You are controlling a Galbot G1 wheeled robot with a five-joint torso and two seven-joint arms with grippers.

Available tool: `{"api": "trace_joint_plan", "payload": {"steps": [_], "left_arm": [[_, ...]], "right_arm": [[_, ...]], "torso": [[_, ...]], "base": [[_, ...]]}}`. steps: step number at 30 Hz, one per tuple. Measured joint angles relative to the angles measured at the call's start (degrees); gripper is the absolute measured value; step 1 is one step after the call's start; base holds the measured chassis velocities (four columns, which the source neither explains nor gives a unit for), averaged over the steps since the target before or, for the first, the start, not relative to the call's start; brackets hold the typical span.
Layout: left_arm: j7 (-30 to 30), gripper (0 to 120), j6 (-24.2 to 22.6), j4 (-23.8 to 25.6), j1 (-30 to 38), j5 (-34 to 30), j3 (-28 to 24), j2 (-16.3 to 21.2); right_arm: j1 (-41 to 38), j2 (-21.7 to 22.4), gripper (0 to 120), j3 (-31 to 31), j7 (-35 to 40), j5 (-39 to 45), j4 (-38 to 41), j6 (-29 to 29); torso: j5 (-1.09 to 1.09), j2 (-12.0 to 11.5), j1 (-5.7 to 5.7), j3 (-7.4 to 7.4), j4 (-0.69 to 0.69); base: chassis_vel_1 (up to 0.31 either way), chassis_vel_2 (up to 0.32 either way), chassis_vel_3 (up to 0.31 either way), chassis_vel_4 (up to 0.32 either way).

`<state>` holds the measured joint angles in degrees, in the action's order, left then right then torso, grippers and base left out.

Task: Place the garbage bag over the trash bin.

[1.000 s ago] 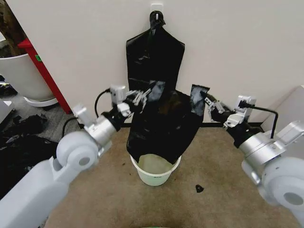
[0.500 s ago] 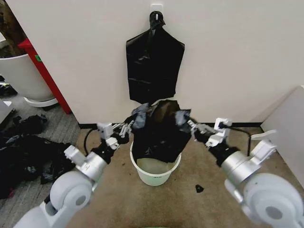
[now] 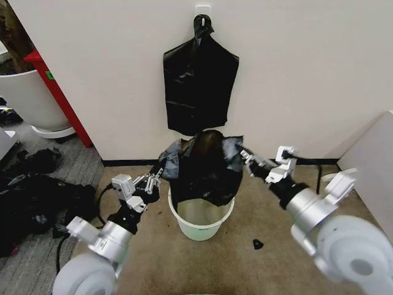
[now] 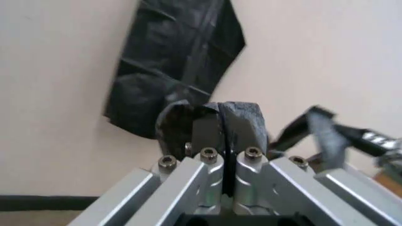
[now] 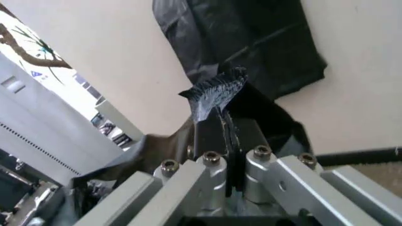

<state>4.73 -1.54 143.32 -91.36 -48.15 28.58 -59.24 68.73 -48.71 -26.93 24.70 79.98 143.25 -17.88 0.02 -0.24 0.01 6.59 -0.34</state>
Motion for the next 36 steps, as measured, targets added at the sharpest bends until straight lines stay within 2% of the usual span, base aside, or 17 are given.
{"api": "trace_joint_plan", "payload": {"steps": [3, 8, 10, 15, 20, 22, 25, 28, 34, 36], "left_arm": [[0.2, 0, -0.4, 0.3, -1.2, -0.6, 2.7, 0.3], [1.6, 0, -0.9, -0.1, -1.7, -1.3, 0.4, -1.3], [3.1, 0, -1.5, -2.9, -1.1, -1.5, -2.2, -2.8], [3.8, 0, -2.3, -7.5, 1.0, -1.9, -4.7, -4.3], [4.6, 0, -3.7, -8.6, 3.2, -3.5, -5.5, -4.3], [4.8, 0, -4.3, -10.3, 4.4, -4.0, -5.7, -3.9], [4.1, 0, -4.3, -15.5, 6.6, -3.6, -6.2, -3.5], [4.1, 0, -4.1, -17.5, 8.1, -2.8, -6.8, -4.0], [4.9, 0, -4.5, -14.6, 7.5, -2.4, -7.0, -4.4], [5.0, 0, -4.5, -11.0, 6.6, -2.6, -6.0, -3.0]], "right_arm": [[-0.2, -0.5, 0, -0.3, -0.2, -0.4, 0.0, 0.1], [1.3, -3.2, 0, 3.0, 0.8, 0.0, 0.0, -1.8], [2.0, -5.4, 0, 4.9, 1.2, 0.3, 0.0, -2.9], [2.5, -8.0, 0, 6.1, 1.3, 0.0, 0.0, -3.3], [2.0, -8.7, 0, 5.7, 1.3, 0.1, -0.8, -3.2], [2.2, -9.0, 0, 5.9, 1.0, 0.2, -2.0, -3.1], [3.1, -11.2, 0, 8.8, 0.5, -1.2, -4.8, -3.2], [3.3, -12.3, 0, 11.0, 0.4, -3.1, -6.1, -3.0], [1.8, -11.3, 0, 10.8, 1.8, -0.6, -3.9, -2.9], [0.8, -9.6, 0, 8.6, 3.2, 2.0, -1.3, -2.3]], "torso": [[-0.01, 0.0, 0.0, 0.0, 0.0], [0.0, 0.0, 0.0, 0.0, 0.0], [-0.03, 0.0, 0.0, 0.01, 0.0], [-0.04, 0.0, 0.0, 0.01, 0.0], [-0.02, 0.0, 0.0, 0.01, -0.01], [-0.02, 0.0, 0.0, 0.01, 0.0], [-0.02, 0.0, 0.0, 0.01, 0.0], [-0.03, 0.0, 0.0, 0.02, -0.01], [-0.02, 0.0, 0.0, 0.01, 0.0], [-0.03, 0.0, 0.0, 0.01, 0.0]], "base": [[0.0, 0.0, 0.0, 0.0], [0.0, 0.0, 0.0, 0.0], [0.0, 0.0, 0.0, 0.0], [0.0, 0.0, 0.0, 0.0], [0.0, 0.0, 0.0, 0.0], [0.0, 0.0, 0.0, 0.0], [0.0, 0.0, 0.0, 0.0], [0.0, 0.0, 0.0, 0.0], [0.0, 0.0, 0.0, 0.0], [0.0, 0.0, 0.0, 0.0]]}}
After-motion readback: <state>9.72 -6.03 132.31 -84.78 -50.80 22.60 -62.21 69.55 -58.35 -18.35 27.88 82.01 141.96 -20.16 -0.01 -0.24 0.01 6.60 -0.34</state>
